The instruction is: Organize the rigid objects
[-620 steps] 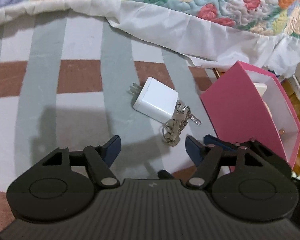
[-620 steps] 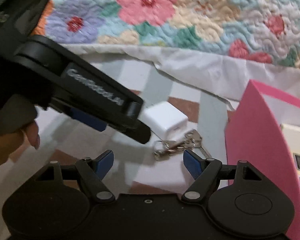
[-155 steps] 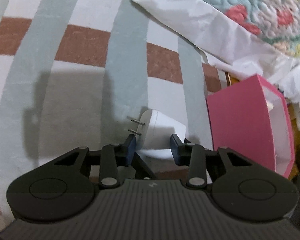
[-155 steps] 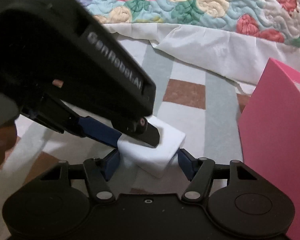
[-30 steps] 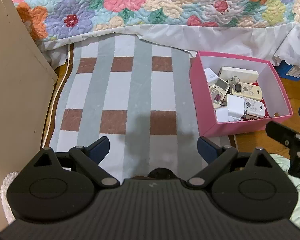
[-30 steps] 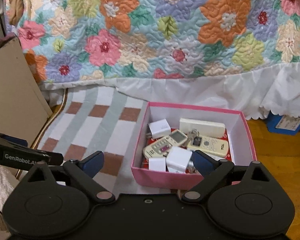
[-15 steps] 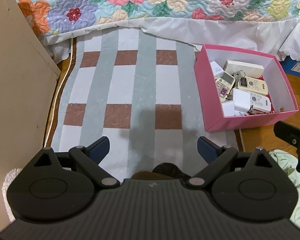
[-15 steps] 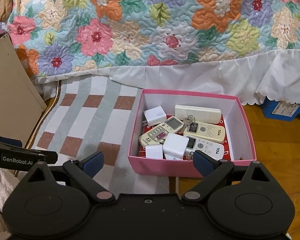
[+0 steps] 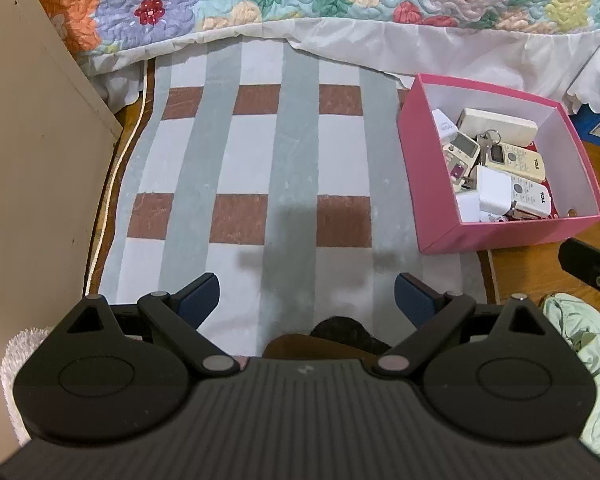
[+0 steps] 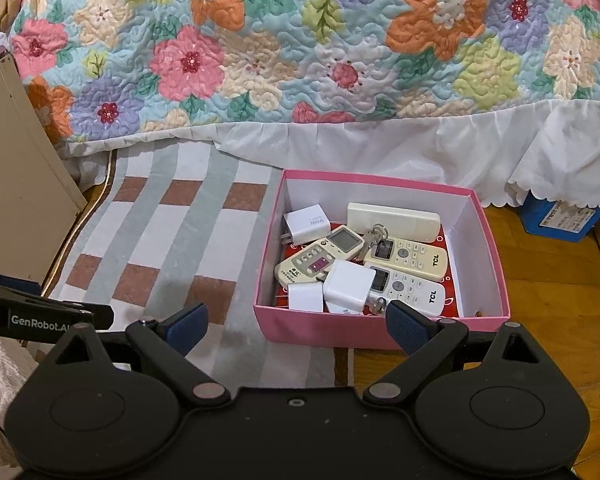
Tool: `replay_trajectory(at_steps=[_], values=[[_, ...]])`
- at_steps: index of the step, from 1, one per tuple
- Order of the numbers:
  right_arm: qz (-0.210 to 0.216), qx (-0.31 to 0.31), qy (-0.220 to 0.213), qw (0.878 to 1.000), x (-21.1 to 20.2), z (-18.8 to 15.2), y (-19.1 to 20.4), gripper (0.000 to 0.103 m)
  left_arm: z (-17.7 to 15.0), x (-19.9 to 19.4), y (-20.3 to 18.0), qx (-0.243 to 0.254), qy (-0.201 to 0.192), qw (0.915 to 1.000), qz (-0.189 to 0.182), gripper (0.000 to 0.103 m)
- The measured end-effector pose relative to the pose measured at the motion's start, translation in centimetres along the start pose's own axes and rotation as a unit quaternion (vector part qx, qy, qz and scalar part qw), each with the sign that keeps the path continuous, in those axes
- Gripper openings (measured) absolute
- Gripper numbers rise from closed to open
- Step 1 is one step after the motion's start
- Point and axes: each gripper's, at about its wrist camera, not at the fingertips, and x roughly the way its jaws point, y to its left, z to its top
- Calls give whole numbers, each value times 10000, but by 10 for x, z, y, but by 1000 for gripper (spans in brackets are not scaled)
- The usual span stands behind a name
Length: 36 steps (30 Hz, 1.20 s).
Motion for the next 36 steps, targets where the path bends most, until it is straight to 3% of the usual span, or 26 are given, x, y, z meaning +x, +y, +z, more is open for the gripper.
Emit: replay_trajectory(at_steps=[36], values=[[-157, -157, 98, 9997, 5, 1, 5, 97, 0, -4, 6, -28, -179, 9998, -5, 99]])
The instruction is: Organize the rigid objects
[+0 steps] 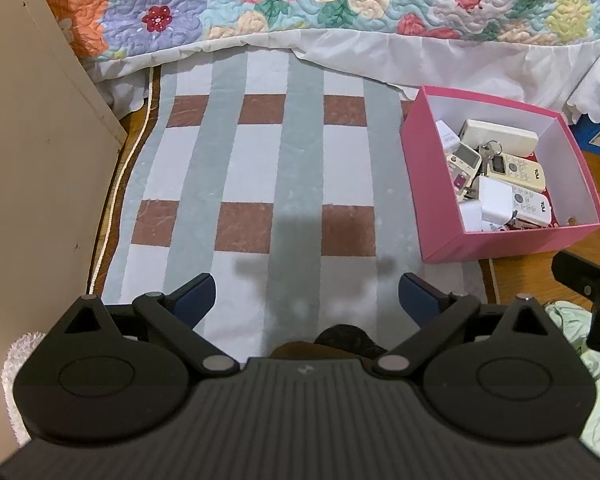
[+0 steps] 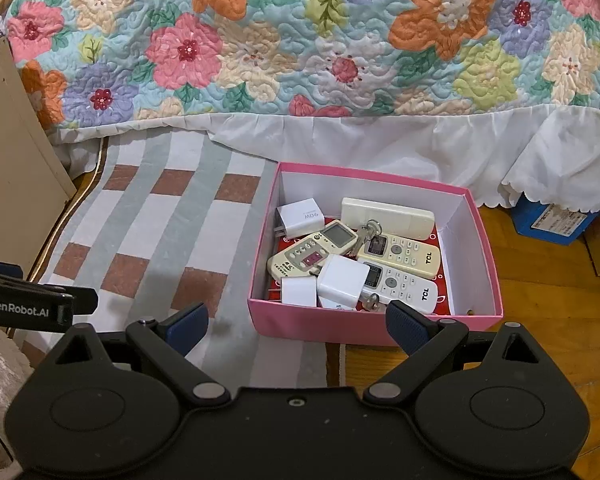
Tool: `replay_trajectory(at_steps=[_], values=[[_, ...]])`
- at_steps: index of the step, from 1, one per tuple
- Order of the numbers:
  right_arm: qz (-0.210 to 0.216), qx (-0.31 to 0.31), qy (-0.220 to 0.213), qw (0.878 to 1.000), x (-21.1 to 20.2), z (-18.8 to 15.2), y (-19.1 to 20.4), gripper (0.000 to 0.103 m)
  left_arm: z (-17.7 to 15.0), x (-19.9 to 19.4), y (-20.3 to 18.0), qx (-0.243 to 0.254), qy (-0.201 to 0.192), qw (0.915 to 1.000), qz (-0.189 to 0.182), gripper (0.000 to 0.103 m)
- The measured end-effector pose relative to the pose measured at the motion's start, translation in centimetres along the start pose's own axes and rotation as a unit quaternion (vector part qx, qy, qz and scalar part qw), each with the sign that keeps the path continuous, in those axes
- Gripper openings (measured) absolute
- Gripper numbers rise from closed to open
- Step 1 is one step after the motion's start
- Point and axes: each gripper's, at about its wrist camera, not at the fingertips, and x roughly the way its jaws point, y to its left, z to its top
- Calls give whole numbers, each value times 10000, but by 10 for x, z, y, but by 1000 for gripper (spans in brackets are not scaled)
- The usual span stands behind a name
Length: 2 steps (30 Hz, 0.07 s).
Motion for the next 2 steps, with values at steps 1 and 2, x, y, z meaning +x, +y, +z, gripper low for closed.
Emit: replay_trajectory(at_steps=[1, 2], values=[[2, -1, 2, 10000, 0, 0, 0, 97, 0, 0, 0, 4, 11, 10000, 6, 99], [0, 3, 2, 10000, 0, 0, 0, 97, 0, 0, 0, 4, 23, 10000, 20, 99]])
